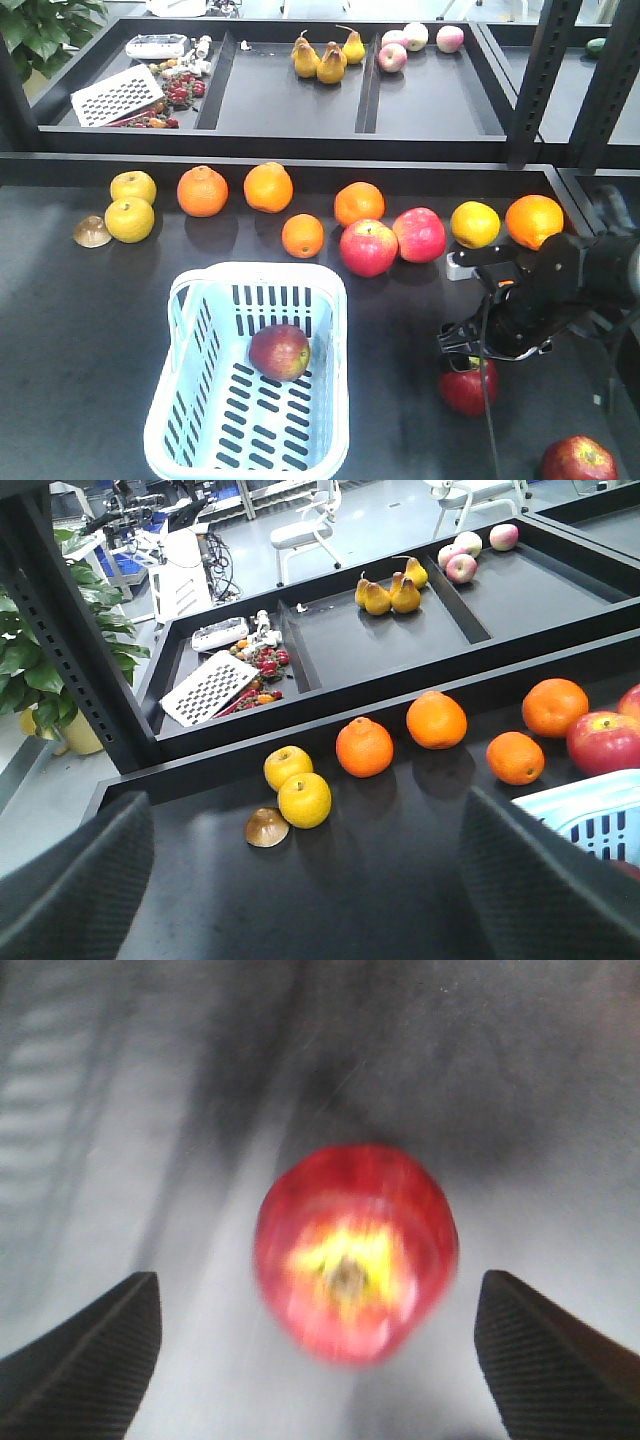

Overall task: Pick three apples into basket with both arms
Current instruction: 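Reach the right gripper to a second red apple and grasp it, then carry the second red apple over the basket and release it inside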

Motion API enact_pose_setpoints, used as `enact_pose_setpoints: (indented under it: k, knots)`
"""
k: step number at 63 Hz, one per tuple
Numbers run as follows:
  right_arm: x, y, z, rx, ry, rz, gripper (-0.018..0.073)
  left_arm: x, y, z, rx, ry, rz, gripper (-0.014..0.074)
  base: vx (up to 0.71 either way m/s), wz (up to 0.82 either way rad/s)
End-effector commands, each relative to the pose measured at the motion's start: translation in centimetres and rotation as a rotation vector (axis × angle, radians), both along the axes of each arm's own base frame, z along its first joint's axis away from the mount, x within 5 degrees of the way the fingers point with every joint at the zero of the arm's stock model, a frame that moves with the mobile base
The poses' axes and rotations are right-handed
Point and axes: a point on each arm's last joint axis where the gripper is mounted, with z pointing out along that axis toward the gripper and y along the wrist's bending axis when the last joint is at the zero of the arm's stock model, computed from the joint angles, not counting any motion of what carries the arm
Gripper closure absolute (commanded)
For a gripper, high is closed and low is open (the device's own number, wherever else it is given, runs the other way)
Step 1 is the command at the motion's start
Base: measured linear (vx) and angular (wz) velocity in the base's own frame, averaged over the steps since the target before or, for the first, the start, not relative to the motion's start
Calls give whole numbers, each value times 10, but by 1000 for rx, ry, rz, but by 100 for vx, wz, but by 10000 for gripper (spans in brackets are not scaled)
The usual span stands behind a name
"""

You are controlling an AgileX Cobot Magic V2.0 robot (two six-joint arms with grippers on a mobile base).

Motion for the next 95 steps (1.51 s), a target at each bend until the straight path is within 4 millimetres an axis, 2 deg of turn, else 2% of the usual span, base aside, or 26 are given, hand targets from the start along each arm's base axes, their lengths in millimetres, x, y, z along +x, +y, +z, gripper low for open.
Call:
enact_pose_setpoints:
  k: [1, 19, 28, 45, 49, 58, 68, 82, 89, 95]
  knots:
    - [11, 0, 12, 9, -90, -3, -37, 1, -1, 13, -11, -72, -18, 11, 0, 0]
    - [14, 0, -22, -6, -28, -8, -36, 1, -1, 13, -11, -72, -18, 11, 0, 0]
    - [14, 1, -32, -4, 5, -17, -7, 1, -1, 13, -11, -72, -18, 11, 0, 0]
    - [12, 1, -31, 11, 25, -46, 275, 1, -1, 13, -11, -72, -18, 11, 0, 0]
    - [10, 2, -27, 13, 33, -43, 309, 1, -1, 13, -11, -72, -18, 11, 0, 0]
    - [5, 4, 2, 36, 11, -55, 319, 1, -1, 13, -11, -72, -18, 11, 0, 0]
    - [-16, 24, 51, 64, -77, 19, 316, 1, -1, 13, -11, -72, -18, 11, 0, 0]
    - [-75, 64, 126, 164, -263, 145, 314, 1, -1, 13, -11, -72, -18, 11, 0, 0]
    - [-104, 80, 155, 230, -345, 220, 314, 1, -1, 13, -11, -72, -18, 11, 0, 0]
    - [-120, 95, 170, 288, -410, 277, 314, 1, -1, 13, -11, -72, -18, 11, 0, 0]
